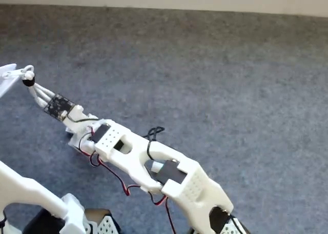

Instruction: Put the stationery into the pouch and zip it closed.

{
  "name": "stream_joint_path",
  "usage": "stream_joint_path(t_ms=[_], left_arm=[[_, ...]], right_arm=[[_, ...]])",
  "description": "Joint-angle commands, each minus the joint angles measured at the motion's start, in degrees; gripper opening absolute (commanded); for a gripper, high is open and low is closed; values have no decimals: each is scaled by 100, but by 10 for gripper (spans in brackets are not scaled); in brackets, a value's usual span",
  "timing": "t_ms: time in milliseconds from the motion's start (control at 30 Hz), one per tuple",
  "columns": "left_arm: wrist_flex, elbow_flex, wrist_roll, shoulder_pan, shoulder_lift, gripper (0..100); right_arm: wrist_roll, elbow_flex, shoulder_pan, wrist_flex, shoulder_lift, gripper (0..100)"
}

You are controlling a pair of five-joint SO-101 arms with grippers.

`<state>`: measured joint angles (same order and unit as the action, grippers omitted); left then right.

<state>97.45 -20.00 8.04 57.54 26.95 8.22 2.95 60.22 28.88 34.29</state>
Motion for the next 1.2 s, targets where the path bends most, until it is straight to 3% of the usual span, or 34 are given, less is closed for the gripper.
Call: stream_joint_path(t_ms=[0, 133, 267, 433, 633, 1167], left_arm=[[9, -84, -18, -4, 189, 7], [9, -84, -18, -4, 189, 7], [9, -84, -18, -4, 189, 7], [9, -84, -18, -4, 189, 7], [9, -92, -18, -13, 189, 7], [0, -101, 105, -866, 198, 7]], right_arm=[[360, 180, -40, 295, -13, 156], [378, 180, -40, 532, -13, 138], [387, 180, -48, 567, -40, 0], [387, 180, -75, 602, -48, 4], [360, 154, -66, 1385, -637, 4], [352, -488, -470, 2774, -2097, 4]])
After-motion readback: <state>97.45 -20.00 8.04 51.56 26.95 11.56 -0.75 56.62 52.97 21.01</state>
